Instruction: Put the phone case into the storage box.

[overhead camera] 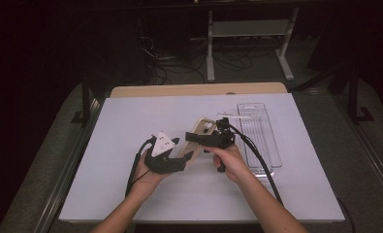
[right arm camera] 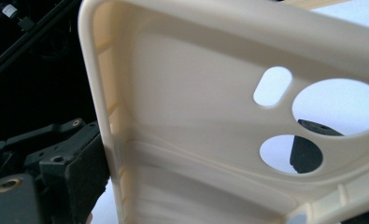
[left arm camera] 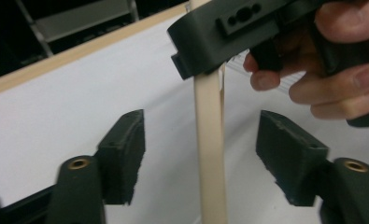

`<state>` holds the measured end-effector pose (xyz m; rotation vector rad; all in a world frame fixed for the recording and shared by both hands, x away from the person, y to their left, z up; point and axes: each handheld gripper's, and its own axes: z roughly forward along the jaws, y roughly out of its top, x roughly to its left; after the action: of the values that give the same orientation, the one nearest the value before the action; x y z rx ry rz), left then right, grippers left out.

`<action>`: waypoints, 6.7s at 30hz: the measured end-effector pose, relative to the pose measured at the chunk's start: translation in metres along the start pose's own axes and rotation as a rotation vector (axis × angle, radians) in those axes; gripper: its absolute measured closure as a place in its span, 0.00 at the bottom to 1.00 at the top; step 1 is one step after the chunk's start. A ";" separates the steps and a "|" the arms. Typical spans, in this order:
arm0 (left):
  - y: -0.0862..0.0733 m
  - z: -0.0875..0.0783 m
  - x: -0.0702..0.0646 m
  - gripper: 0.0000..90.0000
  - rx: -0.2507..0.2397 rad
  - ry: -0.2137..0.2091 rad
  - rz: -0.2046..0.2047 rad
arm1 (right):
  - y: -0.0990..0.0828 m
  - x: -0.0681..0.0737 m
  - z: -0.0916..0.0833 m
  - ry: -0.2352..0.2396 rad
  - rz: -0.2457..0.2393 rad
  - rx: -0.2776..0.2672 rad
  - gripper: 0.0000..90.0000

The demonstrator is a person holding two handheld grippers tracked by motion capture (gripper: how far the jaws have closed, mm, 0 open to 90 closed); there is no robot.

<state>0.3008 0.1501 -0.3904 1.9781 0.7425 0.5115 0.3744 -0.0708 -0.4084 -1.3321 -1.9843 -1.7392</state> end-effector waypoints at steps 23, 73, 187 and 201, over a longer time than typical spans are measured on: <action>-0.018 -0.026 0.038 0.06 0.048 -0.163 0.007 | 0.000 -0.001 -0.003 -0.007 -0.014 0.008 0.09; -0.085 -0.060 0.067 0.00 0.169 -0.172 -0.003 | 0.046 0.001 -0.040 -0.084 -0.059 -0.087 0.11; -0.084 -0.055 0.062 0.00 0.185 -0.261 -0.038 | 0.128 -0.131 -0.060 -0.802 -0.207 0.123 0.11; -0.085 -0.055 0.062 0.00 0.184 -0.266 -0.041 | 0.127 -0.130 -0.057 -0.781 -0.210 0.134 0.11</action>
<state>0.2871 0.2587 -0.4348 2.1432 0.6791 0.1536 0.5166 -0.1951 -0.3876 -2.0233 -2.6479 -1.2030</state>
